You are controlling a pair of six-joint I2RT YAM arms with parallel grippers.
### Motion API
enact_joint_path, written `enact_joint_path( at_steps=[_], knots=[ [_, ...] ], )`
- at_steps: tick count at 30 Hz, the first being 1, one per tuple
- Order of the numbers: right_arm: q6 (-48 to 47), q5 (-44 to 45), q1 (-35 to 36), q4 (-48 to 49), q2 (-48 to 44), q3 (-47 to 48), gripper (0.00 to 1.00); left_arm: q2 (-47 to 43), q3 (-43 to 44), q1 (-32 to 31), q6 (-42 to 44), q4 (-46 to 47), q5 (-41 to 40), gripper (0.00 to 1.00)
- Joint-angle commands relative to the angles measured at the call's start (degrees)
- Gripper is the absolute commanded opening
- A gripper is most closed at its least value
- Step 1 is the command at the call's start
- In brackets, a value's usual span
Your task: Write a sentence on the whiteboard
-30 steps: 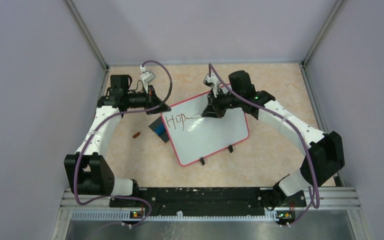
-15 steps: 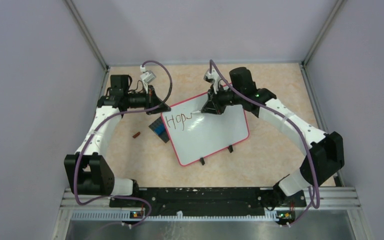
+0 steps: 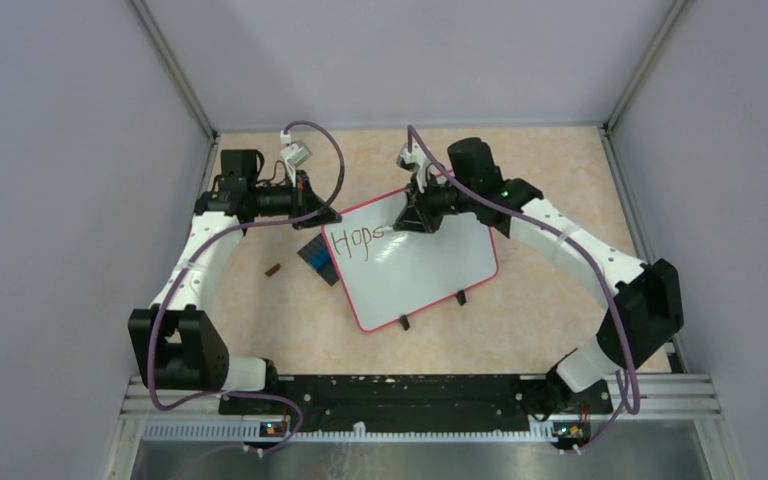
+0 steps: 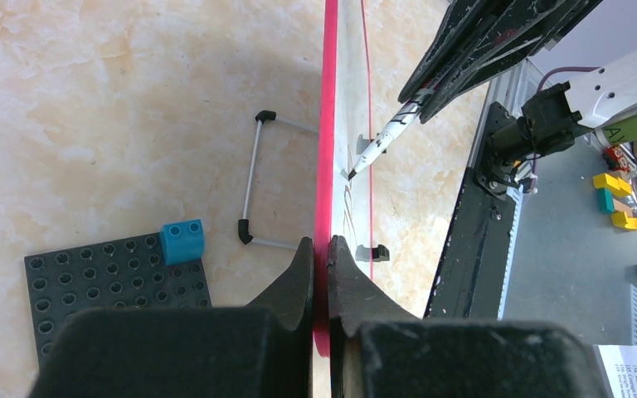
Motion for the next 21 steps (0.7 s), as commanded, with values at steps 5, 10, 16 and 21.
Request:
enact_joint_path(
  at_steps=[5,10,16,21],
  knots=[
    [-1.08,2.25,0.6,2.37,-0.47,-2.16,0.0,-1.0,-0.68,-0.66,1.28,-1.12,-0.64,0.0],
    [-1.3,2.17,0.6,2.27,-1.17,-3.72,0.0,-0.74,-0.67,-0.66,1.32,-1.07,-0.68,0.0],
    [-1.87,2.61,0.15,1.92,-1.9,-4.36,0.0,-0.74,-0.77,-0.66,1.33,-1.07,-0.85,0.0],
    [-2.42,2.27,-2.05,0.78,-2.78,-4.07,0.0,-0.83,-0.94,-0.66,1.21,-1.08,-0.86,0.0]
  ],
)
